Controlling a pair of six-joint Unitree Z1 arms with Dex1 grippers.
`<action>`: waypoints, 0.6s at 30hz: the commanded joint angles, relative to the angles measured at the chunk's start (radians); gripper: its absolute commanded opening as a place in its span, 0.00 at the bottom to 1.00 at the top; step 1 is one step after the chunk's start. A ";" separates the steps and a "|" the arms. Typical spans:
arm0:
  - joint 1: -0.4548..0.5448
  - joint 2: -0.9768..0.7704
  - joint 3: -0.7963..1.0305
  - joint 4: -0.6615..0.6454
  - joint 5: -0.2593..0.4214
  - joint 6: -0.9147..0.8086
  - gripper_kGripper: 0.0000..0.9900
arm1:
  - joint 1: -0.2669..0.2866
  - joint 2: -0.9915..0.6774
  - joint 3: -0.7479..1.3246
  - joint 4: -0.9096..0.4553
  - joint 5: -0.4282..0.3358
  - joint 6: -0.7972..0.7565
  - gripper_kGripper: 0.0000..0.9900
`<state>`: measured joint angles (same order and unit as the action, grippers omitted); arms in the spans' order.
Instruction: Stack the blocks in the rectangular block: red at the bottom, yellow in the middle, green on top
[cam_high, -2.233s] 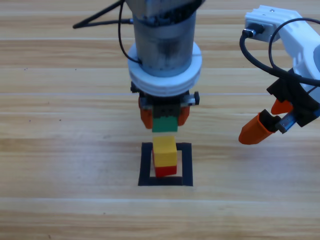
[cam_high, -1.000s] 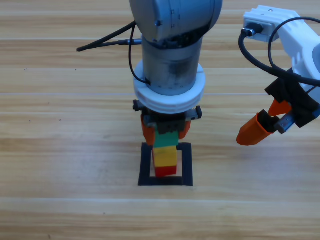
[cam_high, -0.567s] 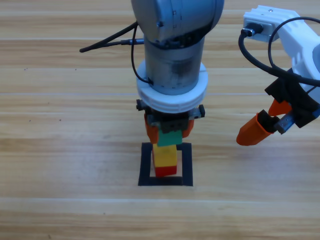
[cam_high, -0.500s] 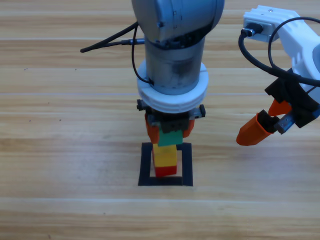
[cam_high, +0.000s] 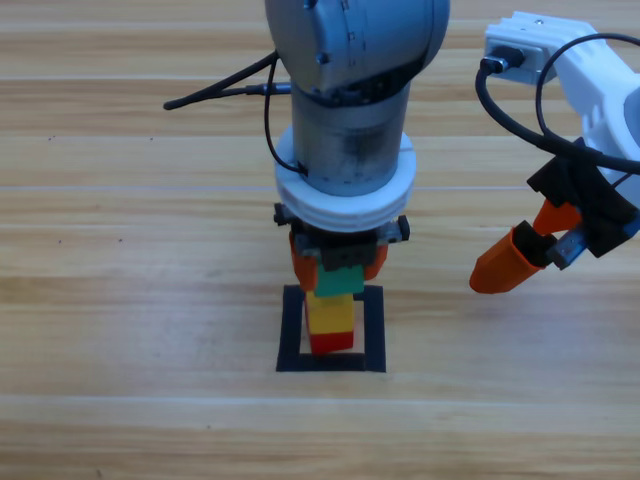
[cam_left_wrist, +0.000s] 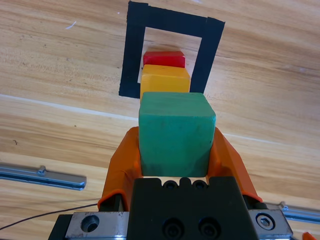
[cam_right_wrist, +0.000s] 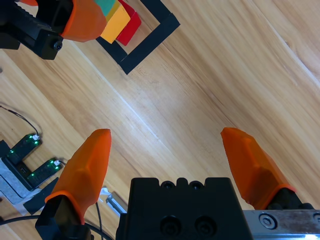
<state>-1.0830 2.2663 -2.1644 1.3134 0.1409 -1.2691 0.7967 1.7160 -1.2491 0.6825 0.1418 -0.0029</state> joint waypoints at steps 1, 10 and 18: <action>-0.008 0.024 0.066 -0.040 -0.006 0.016 0.00 | -0.022 0.059 -0.009 -0.015 0.019 -0.009 1.00; -0.003 0.001 0.109 -0.069 -0.006 0.020 0.00 | -0.022 0.060 -0.009 -0.015 0.019 -0.009 1.00; -0.002 0.007 0.118 -0.075 -0.006 0.022 0.00 | -0.022 0.060 -0.009 -0.015 0.018 -0.009 1.00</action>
<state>-1.0829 2.2652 -2.0724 1.2449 0.1409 -1.2554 0.7967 1.7160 -1.2508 0.6825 0.1422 -0.0029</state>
